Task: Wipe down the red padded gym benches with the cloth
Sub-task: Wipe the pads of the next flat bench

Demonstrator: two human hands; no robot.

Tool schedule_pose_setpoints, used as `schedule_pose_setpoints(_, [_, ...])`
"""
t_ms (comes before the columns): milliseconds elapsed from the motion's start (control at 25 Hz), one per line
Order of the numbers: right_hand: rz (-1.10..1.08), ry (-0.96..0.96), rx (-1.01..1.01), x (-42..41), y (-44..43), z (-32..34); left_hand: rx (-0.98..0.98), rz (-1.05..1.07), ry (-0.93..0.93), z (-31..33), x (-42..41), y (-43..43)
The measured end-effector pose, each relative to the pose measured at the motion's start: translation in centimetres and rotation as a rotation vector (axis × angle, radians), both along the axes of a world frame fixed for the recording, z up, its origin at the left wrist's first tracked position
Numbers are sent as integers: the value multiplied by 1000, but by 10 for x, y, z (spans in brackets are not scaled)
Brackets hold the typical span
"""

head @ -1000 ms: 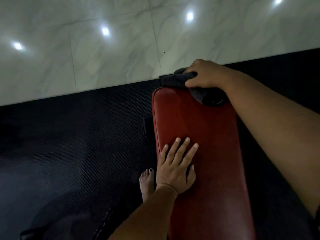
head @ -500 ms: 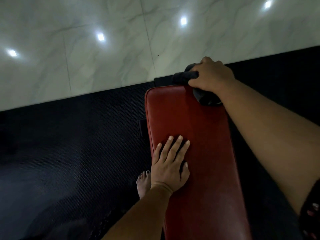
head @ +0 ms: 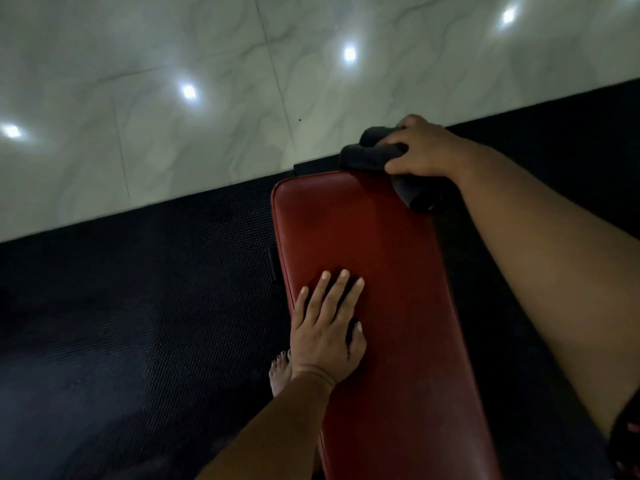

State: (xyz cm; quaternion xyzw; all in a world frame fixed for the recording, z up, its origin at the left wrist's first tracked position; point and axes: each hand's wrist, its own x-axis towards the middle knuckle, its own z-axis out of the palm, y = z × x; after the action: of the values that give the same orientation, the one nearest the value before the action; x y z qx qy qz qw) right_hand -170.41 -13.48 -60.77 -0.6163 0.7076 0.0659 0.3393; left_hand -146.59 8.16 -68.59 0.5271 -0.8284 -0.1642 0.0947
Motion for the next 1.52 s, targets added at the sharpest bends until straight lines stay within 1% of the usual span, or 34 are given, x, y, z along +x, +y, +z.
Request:
schedule_pose_setpoints(40, [-65, -39, -6, -6, 1, -1, -4, -3, -4, -1, 0, 0])
schedule_pose_setpoints(160, [-284, -32, -83, -5, 14, -13, -10, -1, -16, -2, 0, 0])
schedule_pose_setpoints(200, [-338, -95, -86, -7, 19, -16, -13, 0, -17, -1, 0, 0])
schedule_pose_setpoints(280, [-465, -315, -104, -17, 30, -18, -21, -1, -16, -1, 1, 0])
schedule_pose_setpoints(320, [-567, -424, -102, -21, 37, -17, -27, -3, -13, -1, 0, 0])
schedule_pose_setpoints(400, [-745, -541, -128, -20, 51, -19, -34, 0, -10, -3, 0, 0])
schedule_pose_setpoints(440, [-771, -533, -145, -16, 57, -22, -33, 2, -10, -3, 0, 0])
schedule_pose_setpoints(520, [-691, -414, -144, -12, 68, -24, -40, 4, -7, -3, 0, 1])
schedule_pose_setpoints(560, [-645, -393, -125, -13, 74, -23, -44, 6, -9, -3, 0, 2])
schedule_pose_setpoints(600, [-637, -416, -100, -15, 80, -21, -46, 8, -12, -3, 1, 2])
schedule_pose_setpoints(720, [-787, -522, -81, -15, 98, -18, -54, 12, -9, -3, 0, 1])
schedule_pose_setpoints(800, [-858, -515, -116, -6, 102, -16, -55, 17, -3, -3, -1, 1])
schedule_pose_setpoints(920, [-873, -500, -153, 4, 116, -9, -61, 23, 15, -3, -1, 2])
schedule_pose_setpoints(1040, [-955, -450, -80, 4, 146, -9, -74, 20, 24, -4, 0, 2])
schedule_pose_setpoints(1120, [-1074, -473, -33, 6, 153, -9, -82, 19, 20, -5, 0, 1])
schedule_pose_setpoints(1160, [-1090, -480, -31, 7, 154, -8, -88, 19, 19, -5, 0, 1])
schedule_pose_setpoints(1280, [-928, -456, -85, 9, 168, -2, -90, 33, 1, -4, -1, 2])
schedule_pose_setpoints(1360, [-868, -409, -73, 7, 190, 0, -91, 29, 0, -4, -1, 2])
schedule_pose_setpoints(1480, [-974, -408, -2, 7, 204, -2, -86, 34, 6, -5, 0, 1])
schedule_pose_setpoints(1520, [-973, -385, -9, 8, 203, -4, -90, 33, 8, -5, 0, 2])
